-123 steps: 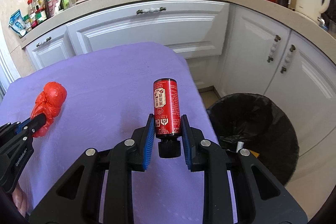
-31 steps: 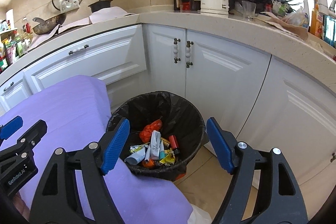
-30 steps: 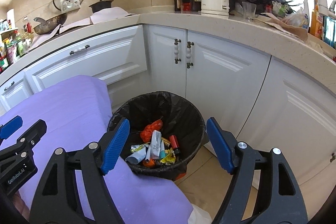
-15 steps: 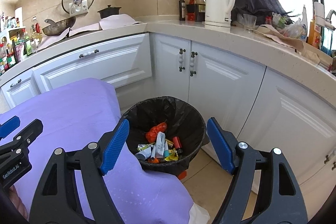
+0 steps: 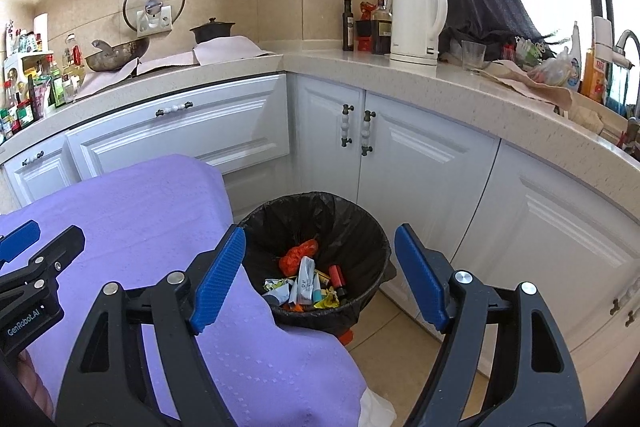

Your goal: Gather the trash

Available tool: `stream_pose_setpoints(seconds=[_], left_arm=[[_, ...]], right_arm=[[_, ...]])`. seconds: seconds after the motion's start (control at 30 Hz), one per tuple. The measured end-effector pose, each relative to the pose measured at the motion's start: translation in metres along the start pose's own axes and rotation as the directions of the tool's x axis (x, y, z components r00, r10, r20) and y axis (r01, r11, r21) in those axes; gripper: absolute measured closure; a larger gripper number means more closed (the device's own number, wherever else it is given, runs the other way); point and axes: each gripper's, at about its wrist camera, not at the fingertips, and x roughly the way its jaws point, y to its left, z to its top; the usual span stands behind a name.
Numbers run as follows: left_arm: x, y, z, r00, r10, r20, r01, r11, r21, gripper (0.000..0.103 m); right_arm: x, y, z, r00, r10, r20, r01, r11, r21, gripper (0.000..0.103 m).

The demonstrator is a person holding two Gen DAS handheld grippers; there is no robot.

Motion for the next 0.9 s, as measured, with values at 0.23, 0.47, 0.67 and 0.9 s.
stream_pose_setpoints(seconds=[0.23, 0.47, 0.67, 0.9], left_arm=[[-0.0009, 0.0002, 0.0005, 1.0, -0.002, -0.001, 0.002, 1.0, 0.003, 0.024], [-0.0008, -0.002, 0.0003, 1.0, -0.005, -0.006, 0.005, 1.0, 0.008, 0.024], [0.0008, -0.0032, 0.0004, 1.0, -0.008, -0.008, 0.008, 1.0, 0.008, 0.024], [0.0029, -0.0049, 0.0006, 1.0, -0.008, -0.011, 0.008, 1.0, 0.009, 0.024]], right_arm=[[0.0002, -0.0006, -0.0004, 1.0, -0.002, -0.001, 0.002, 1.0, -0.001, 0.027], [0.0003, -0.0018, 0.0001, 1.0, -0.002, -0.002, 0.002, 1.0, 0.0, 0.027], [0.0004, -0.0017, 0.0002, 1.0, -0.002, -0.003, 0.002, 1.0, 0.0, 0.027], [0.0011, -0.0025, 0.0004, 1.0, -0.002, -0.004, 0.002, 1.0, 0.0, 0.027]])
